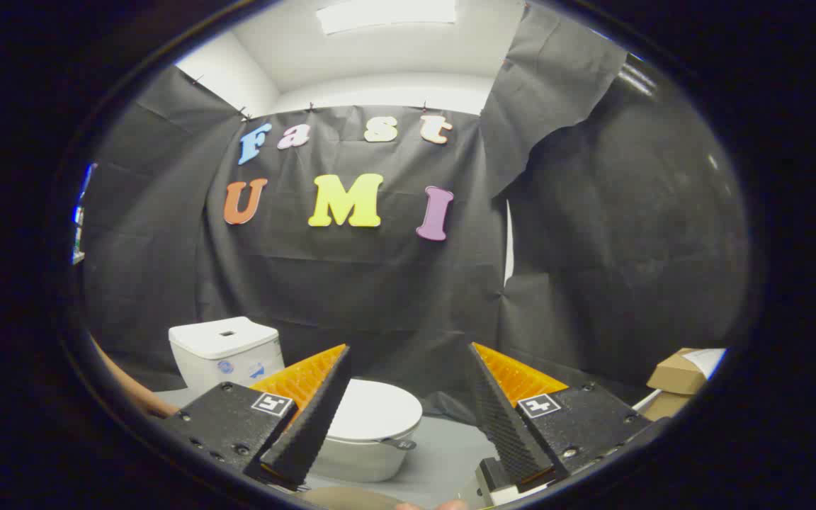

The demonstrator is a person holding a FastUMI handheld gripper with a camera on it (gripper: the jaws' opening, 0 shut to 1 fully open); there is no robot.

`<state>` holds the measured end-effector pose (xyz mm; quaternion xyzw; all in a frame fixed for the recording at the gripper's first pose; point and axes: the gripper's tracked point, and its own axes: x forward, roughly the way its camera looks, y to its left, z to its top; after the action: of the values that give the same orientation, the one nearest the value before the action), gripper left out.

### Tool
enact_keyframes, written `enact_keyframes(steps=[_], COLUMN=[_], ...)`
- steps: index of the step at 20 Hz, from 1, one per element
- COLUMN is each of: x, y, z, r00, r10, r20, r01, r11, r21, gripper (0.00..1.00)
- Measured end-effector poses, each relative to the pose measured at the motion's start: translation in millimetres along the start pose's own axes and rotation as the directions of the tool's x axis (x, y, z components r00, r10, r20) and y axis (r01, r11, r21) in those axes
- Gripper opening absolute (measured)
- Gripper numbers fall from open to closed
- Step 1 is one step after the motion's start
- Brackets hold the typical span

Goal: Open the toilet lid.

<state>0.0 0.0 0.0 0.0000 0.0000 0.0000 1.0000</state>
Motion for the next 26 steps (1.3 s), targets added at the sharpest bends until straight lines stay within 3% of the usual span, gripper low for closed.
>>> enact_keyframes(steps=[8,18,23,26], x=[9.2,7.7,12.5,12.8], y=[12.4,4.7,17.2,28.3], z=[-22.9,-24.1,-41.8,-29.4], r00=[0.997,0.997,0.991,0.995], r10=[0.042,0.019,0.016,0.036], r20=[-0.072,-0.070,-0.136,-0.095], r01=[-0.040,-0.018,-0.016,-0.037], r11=[0.999,0.999,1.000,0.999], r21=[0.031,0.027,0.002,-0.012], gripper=[1.00,1.00,1.00,1.00])
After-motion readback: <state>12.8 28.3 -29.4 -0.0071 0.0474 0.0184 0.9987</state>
